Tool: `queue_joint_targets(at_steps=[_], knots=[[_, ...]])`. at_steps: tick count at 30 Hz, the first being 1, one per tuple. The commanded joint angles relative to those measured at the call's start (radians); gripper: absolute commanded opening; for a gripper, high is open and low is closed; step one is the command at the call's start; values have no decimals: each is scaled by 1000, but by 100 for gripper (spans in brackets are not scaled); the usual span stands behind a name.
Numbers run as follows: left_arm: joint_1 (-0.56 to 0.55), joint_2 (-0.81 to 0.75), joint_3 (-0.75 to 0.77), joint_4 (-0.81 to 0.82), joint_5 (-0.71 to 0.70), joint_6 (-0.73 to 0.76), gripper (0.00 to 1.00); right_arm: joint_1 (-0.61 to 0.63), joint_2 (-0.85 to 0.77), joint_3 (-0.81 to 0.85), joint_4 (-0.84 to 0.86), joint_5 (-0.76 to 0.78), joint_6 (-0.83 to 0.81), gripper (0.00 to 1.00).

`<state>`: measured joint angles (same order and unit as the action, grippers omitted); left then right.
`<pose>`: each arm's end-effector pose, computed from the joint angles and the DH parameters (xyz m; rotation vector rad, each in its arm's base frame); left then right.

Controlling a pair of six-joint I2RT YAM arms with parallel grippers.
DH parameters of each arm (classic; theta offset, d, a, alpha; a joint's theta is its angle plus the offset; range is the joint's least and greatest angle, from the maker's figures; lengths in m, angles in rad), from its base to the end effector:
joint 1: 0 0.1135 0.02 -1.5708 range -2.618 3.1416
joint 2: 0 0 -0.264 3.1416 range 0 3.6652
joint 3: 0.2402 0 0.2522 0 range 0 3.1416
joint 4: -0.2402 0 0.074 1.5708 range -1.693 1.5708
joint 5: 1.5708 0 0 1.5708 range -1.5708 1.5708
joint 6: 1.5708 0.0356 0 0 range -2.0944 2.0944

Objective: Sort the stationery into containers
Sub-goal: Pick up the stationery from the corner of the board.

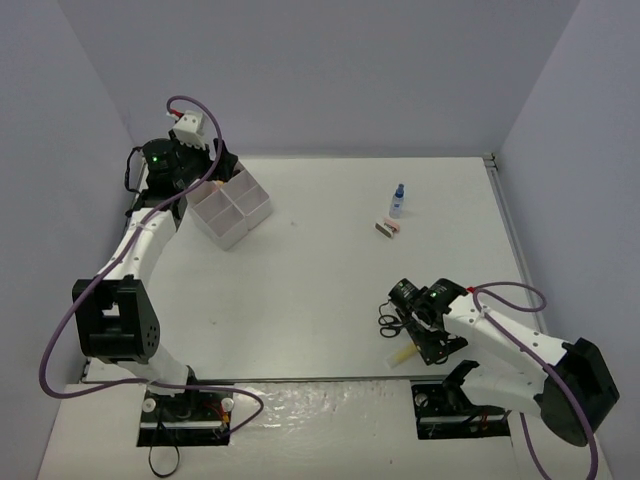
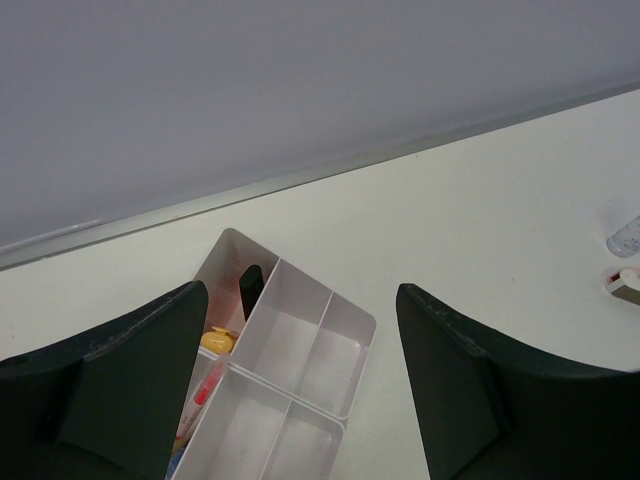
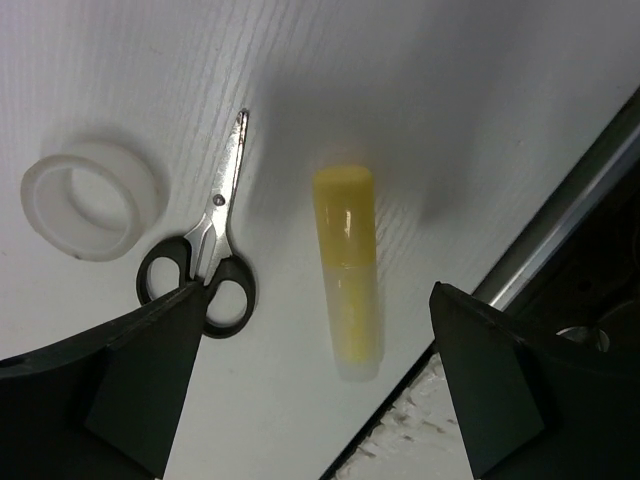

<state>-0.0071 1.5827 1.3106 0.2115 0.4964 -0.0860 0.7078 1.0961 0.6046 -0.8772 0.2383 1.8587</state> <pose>0.3802 -0.0197 0.3631 0.3183 1.6141 -0.4752 0.1311 0.1012 0.1792 1.5807 2.3731 0.1804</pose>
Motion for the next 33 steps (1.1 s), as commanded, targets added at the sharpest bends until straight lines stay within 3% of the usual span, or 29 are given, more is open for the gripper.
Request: queue_joint_targets(at_steps=[1,10,14,16,24,28,33], knots=[[-1,-60,38,47,-5,0,73,3,18,-59,33,18,43,84],[-1,-31,60,45,-10,-23,73,3,139,-86,130,11,21,68],[-1,-34,64,42,-14,-23,73,2,135,-90,143,5,39,21],[-1,-39,64,42,-15,-22,73,4,104,-102,152,4,47,5],[-1,-46,65,33,-2,-33,73,4,-45,-105,133,17,23,0],[-2,-41,84,-7,29,-43,73,6,-61,15,6,133,-27,0],[-2,-41,126,-82,72,-46,73,9,-37,309,-107,370,-199,0]])
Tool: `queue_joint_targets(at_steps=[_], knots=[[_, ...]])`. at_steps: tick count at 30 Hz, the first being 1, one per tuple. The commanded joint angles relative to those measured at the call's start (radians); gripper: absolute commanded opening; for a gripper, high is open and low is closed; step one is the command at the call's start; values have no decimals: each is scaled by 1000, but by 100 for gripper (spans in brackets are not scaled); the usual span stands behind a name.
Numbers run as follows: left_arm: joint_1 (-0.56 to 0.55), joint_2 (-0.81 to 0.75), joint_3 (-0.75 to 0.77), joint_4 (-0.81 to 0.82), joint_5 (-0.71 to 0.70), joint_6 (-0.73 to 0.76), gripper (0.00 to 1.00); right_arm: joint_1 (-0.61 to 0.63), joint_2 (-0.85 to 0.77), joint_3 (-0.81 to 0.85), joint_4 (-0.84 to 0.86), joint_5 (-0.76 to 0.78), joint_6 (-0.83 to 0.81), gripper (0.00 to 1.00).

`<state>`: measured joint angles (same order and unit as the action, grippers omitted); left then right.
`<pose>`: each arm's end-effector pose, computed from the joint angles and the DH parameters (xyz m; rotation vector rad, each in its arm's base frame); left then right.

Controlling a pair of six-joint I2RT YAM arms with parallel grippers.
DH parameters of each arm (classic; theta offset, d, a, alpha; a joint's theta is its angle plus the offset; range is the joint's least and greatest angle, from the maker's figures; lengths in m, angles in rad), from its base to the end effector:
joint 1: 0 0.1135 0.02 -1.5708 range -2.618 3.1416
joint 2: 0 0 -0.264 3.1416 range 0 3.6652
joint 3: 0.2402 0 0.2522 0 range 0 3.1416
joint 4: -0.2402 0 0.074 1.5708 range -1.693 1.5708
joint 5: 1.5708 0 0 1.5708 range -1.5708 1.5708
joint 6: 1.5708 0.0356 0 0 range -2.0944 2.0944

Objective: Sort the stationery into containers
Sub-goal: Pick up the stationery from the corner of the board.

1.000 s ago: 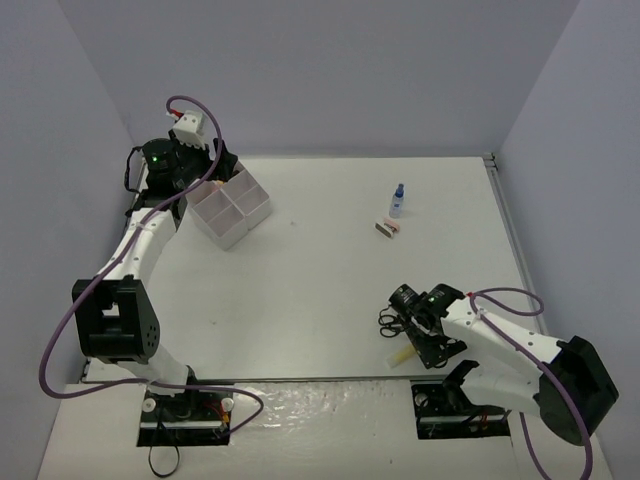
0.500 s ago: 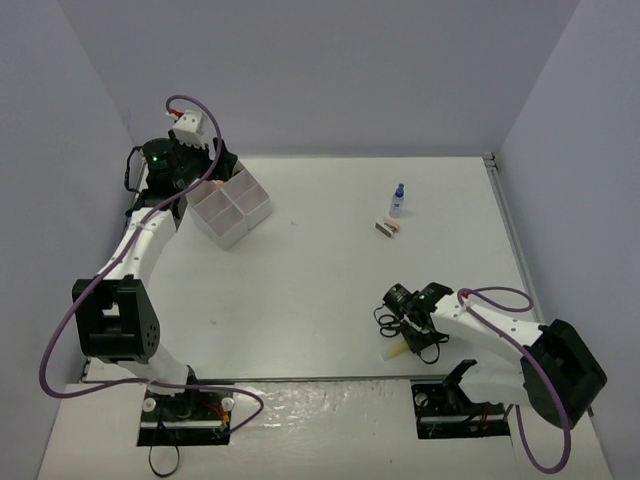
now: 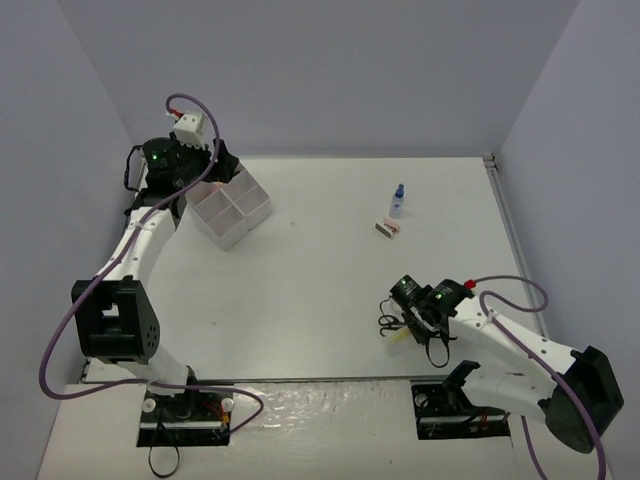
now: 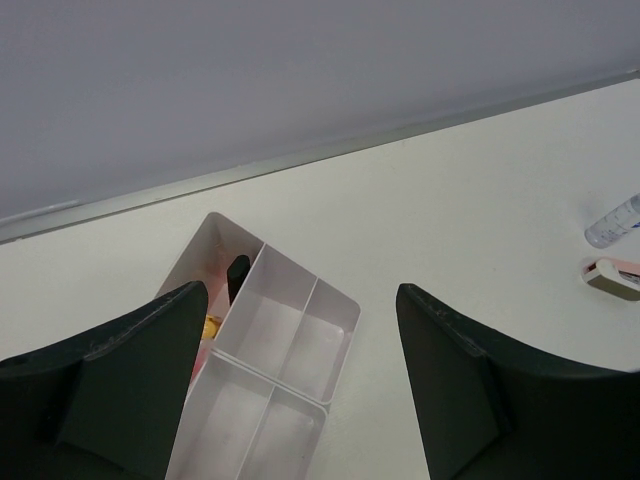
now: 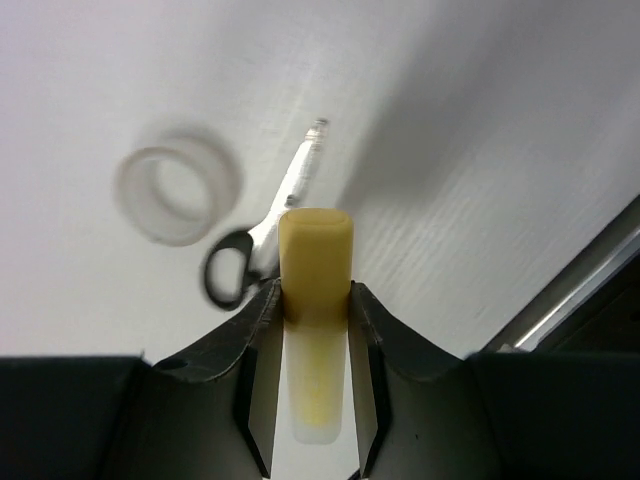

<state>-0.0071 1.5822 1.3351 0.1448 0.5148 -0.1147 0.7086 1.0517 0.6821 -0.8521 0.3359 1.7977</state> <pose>0.3795 -0.0202 0.3650 0.3010 1.6591 -0.5212 0.1412 0.1056 0.2091 1.4677 2.2675 0.3093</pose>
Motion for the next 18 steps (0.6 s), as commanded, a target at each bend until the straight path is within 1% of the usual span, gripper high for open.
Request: queue_joint_targets(at_steps=[1,2,4,6,8,11,13,15,18], knots=[[-2,-42,113,-32,68,-13,73,9,25,274,-127,304,-202,0],[-2,-43,124,-48,82,-10,73,11,42,316,-122,335,-266,0],[-2,-45,147,-86,136,1,73,17,80,457,-106,454,-372,0],[-2,-48,160,-106,167,-2,73,24,133,555,-55,524,-514,0],[-2,-50,175,-141,236,-3,73,29,203,633,88,554,-738,0],[-2,-58,189,-178,327,-37,73,29,290,746,307,503,-990,0],[-4,-70,182,-173,398,-55,73,31,365,797,462,452,-1135,0],[-5,-91,163,-164,468,-76,73,37,435,858,589,384,-1240,0],[-22,-126,125,-134,542,-42,73,55,534,931,791,287,-1347,0]])
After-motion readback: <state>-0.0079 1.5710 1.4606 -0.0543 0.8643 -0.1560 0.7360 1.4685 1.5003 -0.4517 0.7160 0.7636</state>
